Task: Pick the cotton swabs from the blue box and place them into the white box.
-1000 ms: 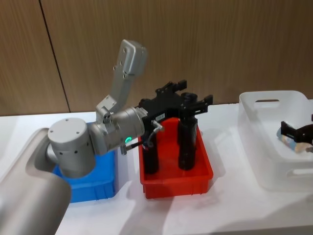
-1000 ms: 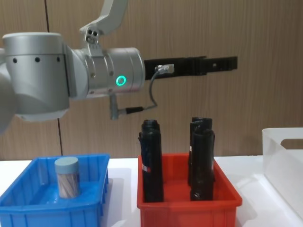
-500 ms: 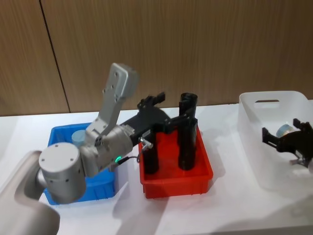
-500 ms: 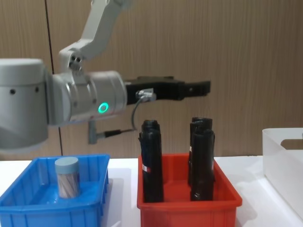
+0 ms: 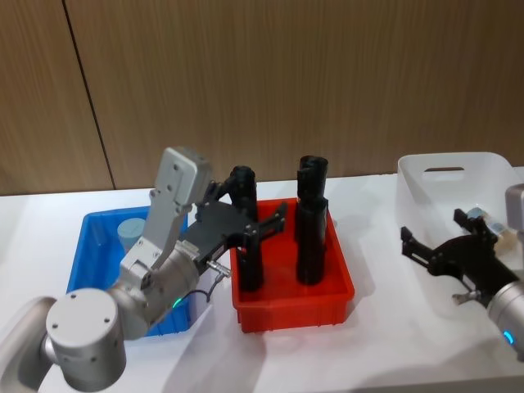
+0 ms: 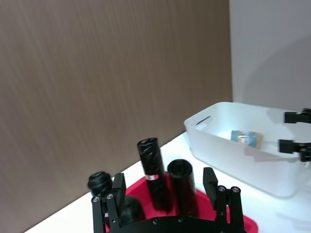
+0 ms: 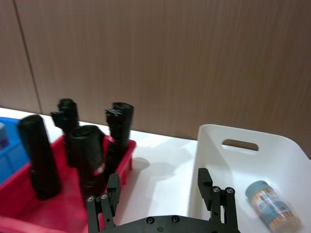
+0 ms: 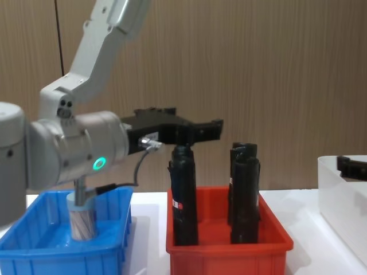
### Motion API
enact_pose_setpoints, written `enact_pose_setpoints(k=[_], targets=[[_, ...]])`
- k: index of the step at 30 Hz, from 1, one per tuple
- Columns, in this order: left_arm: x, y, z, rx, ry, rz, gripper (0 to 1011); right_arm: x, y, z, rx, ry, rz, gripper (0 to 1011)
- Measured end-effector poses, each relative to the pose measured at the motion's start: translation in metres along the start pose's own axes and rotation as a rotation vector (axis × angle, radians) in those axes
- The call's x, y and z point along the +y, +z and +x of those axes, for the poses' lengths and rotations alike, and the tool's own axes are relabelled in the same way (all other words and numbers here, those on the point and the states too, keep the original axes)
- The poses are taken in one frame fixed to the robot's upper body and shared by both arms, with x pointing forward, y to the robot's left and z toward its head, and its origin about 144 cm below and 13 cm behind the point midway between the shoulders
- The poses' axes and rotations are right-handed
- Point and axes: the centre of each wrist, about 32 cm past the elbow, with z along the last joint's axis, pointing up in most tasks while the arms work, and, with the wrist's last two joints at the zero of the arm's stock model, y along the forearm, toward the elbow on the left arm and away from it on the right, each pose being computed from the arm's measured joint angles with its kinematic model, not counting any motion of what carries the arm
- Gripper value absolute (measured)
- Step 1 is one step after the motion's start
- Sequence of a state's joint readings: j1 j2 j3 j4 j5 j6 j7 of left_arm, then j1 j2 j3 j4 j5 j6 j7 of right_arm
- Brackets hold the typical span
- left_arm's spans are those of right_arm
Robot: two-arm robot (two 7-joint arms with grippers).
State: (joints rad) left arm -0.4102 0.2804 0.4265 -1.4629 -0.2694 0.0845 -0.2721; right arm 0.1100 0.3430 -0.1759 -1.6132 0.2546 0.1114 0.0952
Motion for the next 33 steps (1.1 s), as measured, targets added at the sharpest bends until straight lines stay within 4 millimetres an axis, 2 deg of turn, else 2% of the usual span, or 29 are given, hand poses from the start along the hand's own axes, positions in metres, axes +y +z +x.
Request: enact_pose_setpoints(k=[8, 14, 21, 33], targets=[[0.019, -0.009, -0.01, -0.04, 0.077, 0.001, 1004, -0.019, 0.001, -0.027, 0.034, 0.046, 0.062, 1002], [0.034, -0.015, -0.02, -0.07, 0.134, -0.002, 1004, -0.029, 0.002, -0.039, 0.053, 0.066, 0.09, 1002], [0.047, -0.019, -0.027, -0.095, 0.181, -0.009, 1004, -0.031, 0.003, -0.042, 0.058, 0.071, 0.096, 1002], [0.049, -0.02, -0.029, -0.1, 0.191, -0.011, 1004, -0.031, 0.003, -0.042, 0.058, 0.071, 0.097, 1002]])
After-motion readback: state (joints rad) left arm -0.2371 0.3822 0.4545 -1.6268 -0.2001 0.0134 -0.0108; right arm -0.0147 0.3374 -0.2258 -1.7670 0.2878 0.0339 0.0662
